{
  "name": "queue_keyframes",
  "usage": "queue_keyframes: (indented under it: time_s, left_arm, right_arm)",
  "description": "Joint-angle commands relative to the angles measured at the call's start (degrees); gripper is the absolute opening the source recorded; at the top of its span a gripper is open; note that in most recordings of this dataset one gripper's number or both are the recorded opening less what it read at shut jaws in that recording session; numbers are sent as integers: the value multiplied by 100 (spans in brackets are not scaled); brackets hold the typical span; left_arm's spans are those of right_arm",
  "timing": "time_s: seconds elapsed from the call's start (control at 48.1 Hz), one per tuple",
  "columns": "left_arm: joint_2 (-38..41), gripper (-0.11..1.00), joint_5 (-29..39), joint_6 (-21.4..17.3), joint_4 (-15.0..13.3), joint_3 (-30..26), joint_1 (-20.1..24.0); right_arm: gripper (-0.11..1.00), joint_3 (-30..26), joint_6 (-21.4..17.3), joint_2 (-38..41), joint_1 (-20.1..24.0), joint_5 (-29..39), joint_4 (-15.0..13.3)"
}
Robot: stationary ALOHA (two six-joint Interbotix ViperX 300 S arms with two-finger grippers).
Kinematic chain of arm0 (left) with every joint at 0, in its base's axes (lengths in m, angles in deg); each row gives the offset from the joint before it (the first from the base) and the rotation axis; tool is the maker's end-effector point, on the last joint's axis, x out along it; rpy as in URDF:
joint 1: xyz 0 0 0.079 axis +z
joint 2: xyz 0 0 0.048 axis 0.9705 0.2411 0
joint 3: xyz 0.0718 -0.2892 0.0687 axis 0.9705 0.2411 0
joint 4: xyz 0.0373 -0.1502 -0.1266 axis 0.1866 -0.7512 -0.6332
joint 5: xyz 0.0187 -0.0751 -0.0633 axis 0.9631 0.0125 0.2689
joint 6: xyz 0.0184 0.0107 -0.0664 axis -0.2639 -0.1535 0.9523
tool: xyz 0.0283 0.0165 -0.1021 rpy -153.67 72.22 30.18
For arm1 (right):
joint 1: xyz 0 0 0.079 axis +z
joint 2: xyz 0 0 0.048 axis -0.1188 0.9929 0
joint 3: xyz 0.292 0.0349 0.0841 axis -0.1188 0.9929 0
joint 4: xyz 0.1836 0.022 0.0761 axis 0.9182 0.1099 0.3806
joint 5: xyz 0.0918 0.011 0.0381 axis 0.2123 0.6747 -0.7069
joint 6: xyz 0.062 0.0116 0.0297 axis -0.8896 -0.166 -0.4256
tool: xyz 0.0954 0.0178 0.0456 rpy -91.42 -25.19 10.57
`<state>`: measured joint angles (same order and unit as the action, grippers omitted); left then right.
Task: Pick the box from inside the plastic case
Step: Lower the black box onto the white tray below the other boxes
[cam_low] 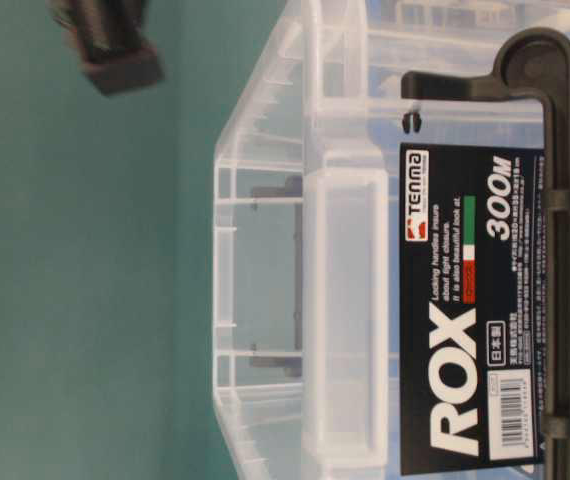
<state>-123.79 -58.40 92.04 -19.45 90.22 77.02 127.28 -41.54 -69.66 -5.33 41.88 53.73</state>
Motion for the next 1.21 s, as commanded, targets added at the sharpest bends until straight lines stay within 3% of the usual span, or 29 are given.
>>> queue_keyframes:
  time_s: [0.0,0.27,1.186]
  left_arm:
    - [44,-5,-26,0,9,-176,9]
    - [44,-5,-26,0,9,-167,18]
    - [44,-5,-35,9,9,-176,9]
  right_arm:
    - [59,-79,35,193,-26,-79,-70]
    - [59,-70,88,290,-132,-492,-185]
    - [60,-97,70,343,-132,-439,-176]
